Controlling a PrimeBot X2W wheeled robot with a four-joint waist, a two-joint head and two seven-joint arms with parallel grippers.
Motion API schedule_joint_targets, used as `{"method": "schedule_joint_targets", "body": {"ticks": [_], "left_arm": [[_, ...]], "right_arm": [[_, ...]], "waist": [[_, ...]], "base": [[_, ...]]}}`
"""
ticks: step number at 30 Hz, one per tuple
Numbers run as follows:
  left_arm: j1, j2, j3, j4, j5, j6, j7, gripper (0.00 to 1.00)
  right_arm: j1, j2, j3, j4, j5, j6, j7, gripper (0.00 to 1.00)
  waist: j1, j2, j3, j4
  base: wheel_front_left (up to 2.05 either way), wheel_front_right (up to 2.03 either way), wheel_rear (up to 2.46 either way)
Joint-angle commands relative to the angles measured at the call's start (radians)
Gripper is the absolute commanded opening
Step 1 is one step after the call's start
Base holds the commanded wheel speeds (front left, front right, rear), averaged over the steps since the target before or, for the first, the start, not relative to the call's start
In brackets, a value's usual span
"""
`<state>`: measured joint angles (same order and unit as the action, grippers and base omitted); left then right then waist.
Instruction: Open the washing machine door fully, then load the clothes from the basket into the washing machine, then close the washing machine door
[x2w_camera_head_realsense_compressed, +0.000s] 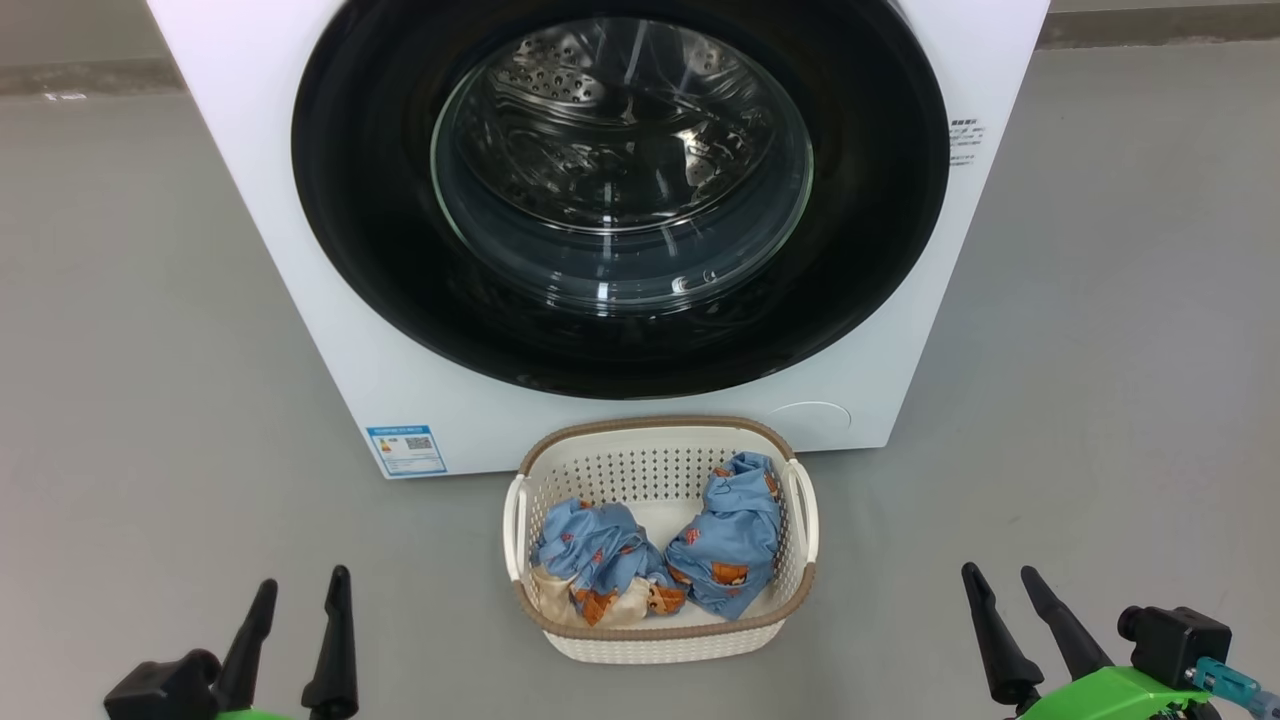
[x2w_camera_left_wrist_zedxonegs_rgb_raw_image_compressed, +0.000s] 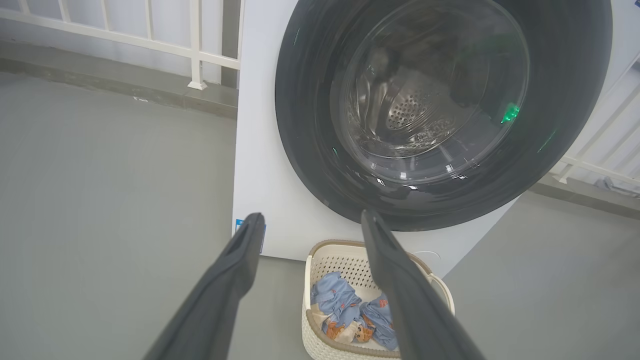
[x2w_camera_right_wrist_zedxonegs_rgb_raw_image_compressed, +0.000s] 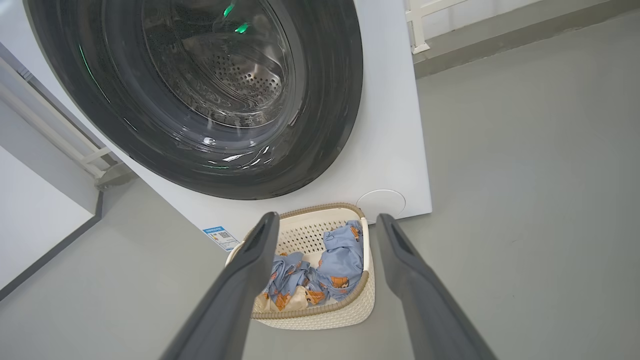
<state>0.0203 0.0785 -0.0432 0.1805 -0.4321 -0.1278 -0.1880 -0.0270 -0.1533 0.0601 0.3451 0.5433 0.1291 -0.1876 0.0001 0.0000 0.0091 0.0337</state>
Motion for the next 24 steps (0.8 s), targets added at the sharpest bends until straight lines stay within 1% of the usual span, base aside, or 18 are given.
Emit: {"method": "schedule_joint_targets", "body": {"ticks": [1,13,20,24], "left_arm": [[-0.018,0.019,0.025,-0.033,0.034,-0.002,-0.017,1.0],[-0.017,0.024,0.026,-0.035,0.162,-0.003,-0.053,1.0],[-0.012,0.028,0.024,-0.032,0.219,-0.003,-0.073,1.0],[-0.013,0.03,0.025,-0.027,0.214,-0.003,-0.074,1.0]], "right_arm": [[-0.044,-0.016,0.026,-0.021,-0.032,0.001,-0.018,1.0],[-0.038,-0.023,0.027,-0.024,-0.156,0.001,-0.053,1.0],[-0.025,-0.023,0.008,-0.03,-0.23,0.002,-0.074,1.0],[-0.016,-0.017,-0.011,-0.037,-0.235,0.002,-0.074,1.0]], "waist": [[-0.0001,0.0,0.0,0.0],[-0.0001,0.0,0.003,-0.002],[-0.0001,0.0,0.005,-0.007],[-0.0001,0.0,0.007,-0.011]], "base": [[0.0,0.0,0.0],[0.0,0.0,0.0],[0.0,0.0,0.0],[0.0,0.0,0.0]]}}
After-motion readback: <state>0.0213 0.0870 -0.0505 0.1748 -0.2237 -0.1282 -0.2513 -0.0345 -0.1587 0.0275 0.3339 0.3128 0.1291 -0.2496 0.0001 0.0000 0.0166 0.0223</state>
